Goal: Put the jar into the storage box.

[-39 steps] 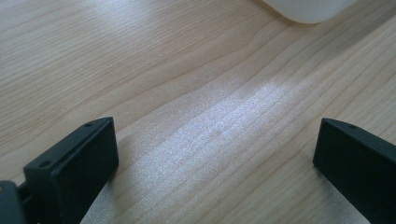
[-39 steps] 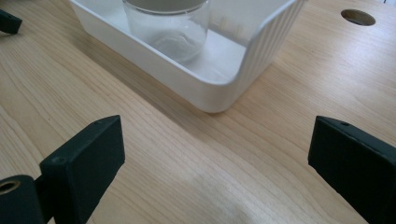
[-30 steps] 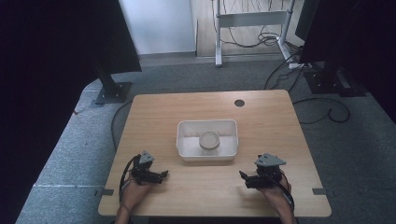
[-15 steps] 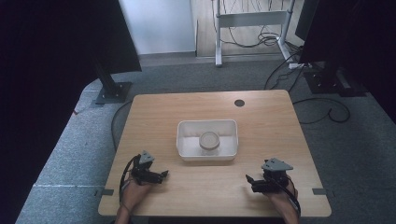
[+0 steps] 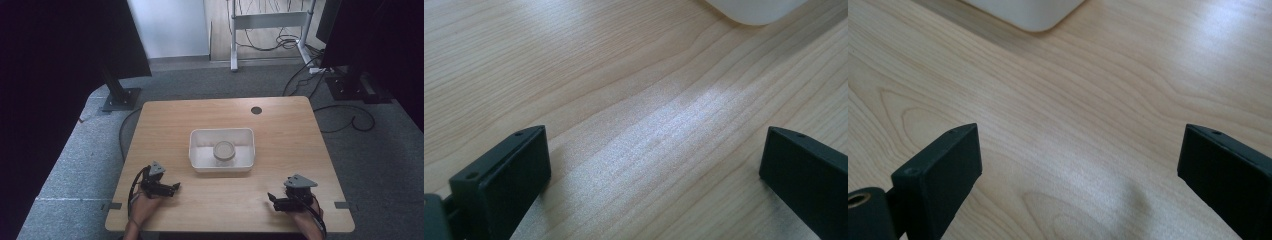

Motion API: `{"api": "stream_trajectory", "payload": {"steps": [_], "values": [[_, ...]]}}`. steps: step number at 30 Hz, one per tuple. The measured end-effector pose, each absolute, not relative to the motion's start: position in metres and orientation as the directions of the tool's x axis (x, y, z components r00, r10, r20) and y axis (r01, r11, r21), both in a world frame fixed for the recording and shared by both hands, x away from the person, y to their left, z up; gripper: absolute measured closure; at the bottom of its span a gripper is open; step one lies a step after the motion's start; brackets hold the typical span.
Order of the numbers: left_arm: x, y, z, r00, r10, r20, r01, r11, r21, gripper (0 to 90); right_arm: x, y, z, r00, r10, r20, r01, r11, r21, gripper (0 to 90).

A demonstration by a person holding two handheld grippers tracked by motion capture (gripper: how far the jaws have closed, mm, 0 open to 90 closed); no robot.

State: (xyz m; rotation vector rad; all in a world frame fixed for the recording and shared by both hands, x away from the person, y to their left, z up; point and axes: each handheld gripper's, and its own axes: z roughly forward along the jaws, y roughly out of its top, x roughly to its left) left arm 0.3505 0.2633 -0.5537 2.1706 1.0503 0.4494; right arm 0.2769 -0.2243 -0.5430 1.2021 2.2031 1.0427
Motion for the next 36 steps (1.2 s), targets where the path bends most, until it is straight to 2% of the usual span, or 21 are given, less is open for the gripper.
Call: {"api": "stream_trajectory", "payload": {"steps": [16,36], "values": [[0.35,0.263,-0.554,0.615,0.788,0.015,0.555,-0.447,0.701,0.0,0.269,-0.233,-0.56,-0.52,0.854,0.001,0.583,0.355,0.731,3.5],[0.35,0.263,-0.554,0.615,0.788,0.015,0.555,-0.447,0.701,0.0,0.267,-0.236,-0.561,-0.5,0.866,0.017,0.606,0.336,0.721,2.4]]}}
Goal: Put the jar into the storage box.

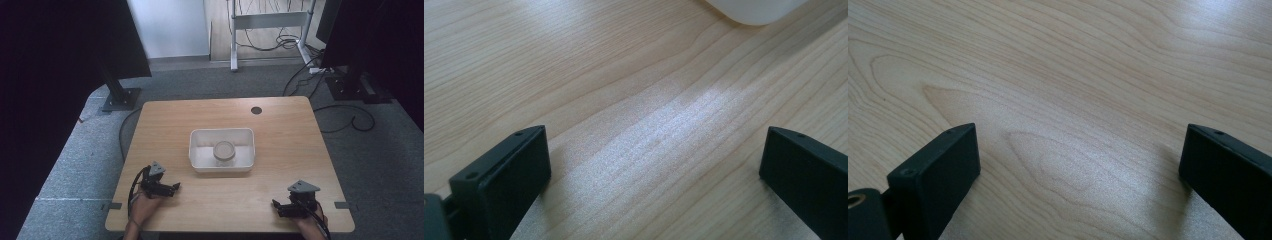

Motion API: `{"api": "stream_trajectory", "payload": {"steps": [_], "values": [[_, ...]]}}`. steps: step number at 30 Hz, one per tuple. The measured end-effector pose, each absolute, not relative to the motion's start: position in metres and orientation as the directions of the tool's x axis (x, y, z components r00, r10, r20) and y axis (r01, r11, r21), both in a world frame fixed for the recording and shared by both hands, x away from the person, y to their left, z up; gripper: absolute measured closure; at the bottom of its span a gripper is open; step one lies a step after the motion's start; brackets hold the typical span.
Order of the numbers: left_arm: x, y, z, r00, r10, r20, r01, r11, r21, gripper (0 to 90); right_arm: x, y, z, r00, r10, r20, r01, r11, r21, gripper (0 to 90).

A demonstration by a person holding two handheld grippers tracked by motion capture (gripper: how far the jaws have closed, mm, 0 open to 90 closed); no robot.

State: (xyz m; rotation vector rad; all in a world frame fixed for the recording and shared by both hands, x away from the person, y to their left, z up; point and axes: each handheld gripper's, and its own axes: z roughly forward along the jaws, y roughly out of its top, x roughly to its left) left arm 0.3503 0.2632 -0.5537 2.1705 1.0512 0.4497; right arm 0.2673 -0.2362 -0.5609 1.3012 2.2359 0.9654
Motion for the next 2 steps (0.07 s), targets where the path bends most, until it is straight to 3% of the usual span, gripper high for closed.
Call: {"api": "stream_trajectory", "payload": {"steps": [2], "values": [[0.3503,0.2632,-0.5537,0.615,0.788,0.015,0.555,-0.447,0.701,0.0,0.2673,-0.2362,-0.5609,-0.5,0.866,0.017,0.606,0.336,0.721,2.4]]}}
